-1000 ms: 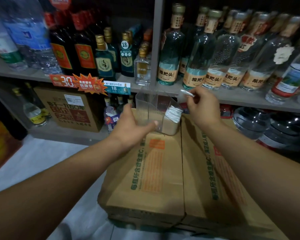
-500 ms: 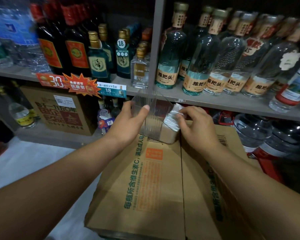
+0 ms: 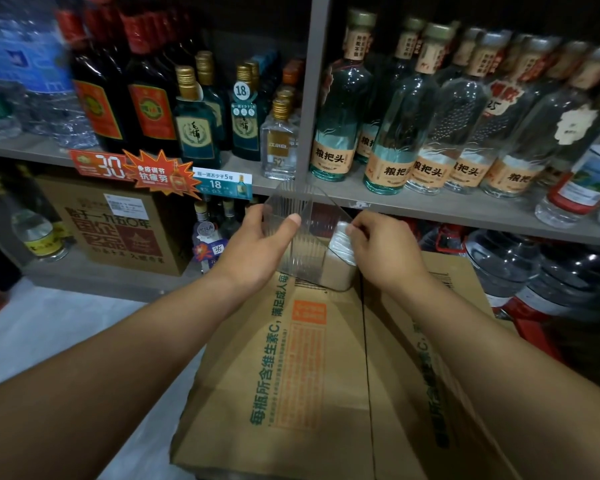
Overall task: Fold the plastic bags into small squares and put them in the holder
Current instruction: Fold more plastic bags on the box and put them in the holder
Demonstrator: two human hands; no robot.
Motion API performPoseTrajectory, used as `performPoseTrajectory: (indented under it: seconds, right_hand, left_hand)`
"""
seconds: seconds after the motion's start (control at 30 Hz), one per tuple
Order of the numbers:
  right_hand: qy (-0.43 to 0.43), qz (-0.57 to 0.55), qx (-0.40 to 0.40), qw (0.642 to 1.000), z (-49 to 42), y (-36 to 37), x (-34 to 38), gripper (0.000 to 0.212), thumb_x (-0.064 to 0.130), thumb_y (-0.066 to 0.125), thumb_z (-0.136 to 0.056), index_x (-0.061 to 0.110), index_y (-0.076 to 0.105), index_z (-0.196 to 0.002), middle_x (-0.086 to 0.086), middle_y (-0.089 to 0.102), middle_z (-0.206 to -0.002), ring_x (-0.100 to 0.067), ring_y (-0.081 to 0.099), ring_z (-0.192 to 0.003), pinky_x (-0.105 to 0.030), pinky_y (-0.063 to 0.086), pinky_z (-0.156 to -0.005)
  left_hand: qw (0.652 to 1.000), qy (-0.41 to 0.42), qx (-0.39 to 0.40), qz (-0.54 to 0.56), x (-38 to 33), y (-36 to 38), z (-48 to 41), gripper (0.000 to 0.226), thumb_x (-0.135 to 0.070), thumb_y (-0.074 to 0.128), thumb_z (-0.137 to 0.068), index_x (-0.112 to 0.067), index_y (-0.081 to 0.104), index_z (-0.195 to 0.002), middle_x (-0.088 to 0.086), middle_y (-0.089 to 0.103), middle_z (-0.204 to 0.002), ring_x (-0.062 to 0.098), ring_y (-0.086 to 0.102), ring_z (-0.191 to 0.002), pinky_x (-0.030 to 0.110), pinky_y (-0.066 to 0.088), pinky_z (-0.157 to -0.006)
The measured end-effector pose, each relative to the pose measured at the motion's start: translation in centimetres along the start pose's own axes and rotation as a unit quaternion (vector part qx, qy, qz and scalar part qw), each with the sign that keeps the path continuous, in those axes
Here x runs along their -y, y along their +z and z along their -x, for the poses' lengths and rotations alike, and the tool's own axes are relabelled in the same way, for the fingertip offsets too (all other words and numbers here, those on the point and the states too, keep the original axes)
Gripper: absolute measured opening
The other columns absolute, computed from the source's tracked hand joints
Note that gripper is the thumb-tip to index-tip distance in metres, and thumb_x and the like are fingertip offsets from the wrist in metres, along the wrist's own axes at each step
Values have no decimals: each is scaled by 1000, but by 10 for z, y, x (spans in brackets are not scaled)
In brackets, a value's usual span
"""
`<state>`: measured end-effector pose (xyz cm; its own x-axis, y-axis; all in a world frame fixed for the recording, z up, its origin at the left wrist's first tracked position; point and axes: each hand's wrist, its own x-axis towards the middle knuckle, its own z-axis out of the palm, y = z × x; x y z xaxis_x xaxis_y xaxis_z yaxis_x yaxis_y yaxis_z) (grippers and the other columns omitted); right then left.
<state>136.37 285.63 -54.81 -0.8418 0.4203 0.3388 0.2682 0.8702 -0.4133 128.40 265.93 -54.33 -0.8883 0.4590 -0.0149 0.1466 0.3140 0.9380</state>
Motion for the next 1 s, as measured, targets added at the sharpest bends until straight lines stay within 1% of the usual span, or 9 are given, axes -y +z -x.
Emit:
performPoseTrajectory:
  seconds: [0.17, 0.23, 0.3, 0.43, 0.6, 0.67, 0.77, 0.93, 1.0]
  right_hand:
    - [5, 34, 67, 997, -7, -8, 7, 14, 32, 55, -100, 25, 65, -94, 0, 69, -91, -24, 63, -88, -38, 54, -74]
    - [-10, 28, 77, 997, -6, -12, 5, 15, 35, 55, -100, 24, 64, -103, 1, 67, -94, -22, 61, -88, -38, 54, -75]
    - [-44, 48, 71, 995, -4, -14, 3, 20, 38, 54, -100, 23, 66, -104, 1, 68, -94, -22, 60, -91, -38, 52, -73]
    - [-99, 105, 60, 988, 0, -20, 2, 26, 37, 52, -100, 23, 74, -101, 2, 70, -100, -21, 62, -95, -39, 53, -73]
    - [-125, 123, 49, 983, 4, -25, 5, 27, 37, 53, -101, 23, 76, -103, 5, 66, -107, -21, 55, -103, -38, 52, -78]
    - [-120, 138, 54, 982, 7, -25, 8, 28, 38, 50, -102, 23, 74, -103, 5, 68, -105, -21, 52, -102, -40, 52, -77]
    - [-62, 123, 127, 982, 6, -25, 11, 28, 41, 38, -106, 25, 59, -114, -2, 61, -98, -25, 52, -101, -43, 50, -79]
    - [25, 81, 296, 951, -7, -35, 19, 25, 41, 32, -106, 26, 41, -123, -6, 45, -112, -29, 51, -104, -43, 44, -92]
    - [37, 65, 329, 941, -13, -41, 20, 30, 37, 35, -103, 25, 40, -130, -9, 45, -119, -30, 51, -107, -43, 43, -94]
  left_hand:
    - [1000, 4, 1, 3, 1, -1, -1, 66, -68, 53, -92, -29, 43, -144, -8, 58, -137, 16, 54, -127, 44, 41, -111]
    - [1000, 3, 5, 2, 1, 0, -1, 64, -66, 52, -94, -28, 42, -145, -10, 57, -136, 15, 53, -126, 39, 41, -107]
    - [1000, 4, 7, 2, 1, 0, 0, 57, -60, 51, -98, -27, 42, -144, -12, 56, -131, 14, 53, -125, 34, 39, -101]
    - [1000, 8, 4, -2, 0, 1, 0, 61, -60, 50, -98, -25, 39, -147, -9, 52, -137, 13, 49, -126, 33, 36, -102]
    - [1000, -2, 7, 2, -2, 1, 1, 41, -54, 51, -101, -31, 42, -134, -25, 55, -112, 4, 53, -110, 27, 35, -95]
    - [1000, 4, 10, 2, -3, 0, 2, 52, -56, 50, -100, -27, 41, -142, -18, 55, -123, 7, 51, -115, 28, 34, -98]
    - [1000, 4, 5, -9, -1, 1, 1, 65, -60, 50, -98, -25, 35, -151, -7, 48, -142, 14, 45, -132, 32, 34, -107]
    - [1000, 1, 6, -3, 0, -1, 0, 70, -67, 51, -95, -26, 36, -150, -4, 50, -147, 18, 48, -133, 44, 37, -114]
    - [1000, 5, 5, 2, -1, 0, 0, 68, -65, 51, -95, -26, 37, -149, -5, 52, -143, 16, 49, -130, 41, 38, -112]
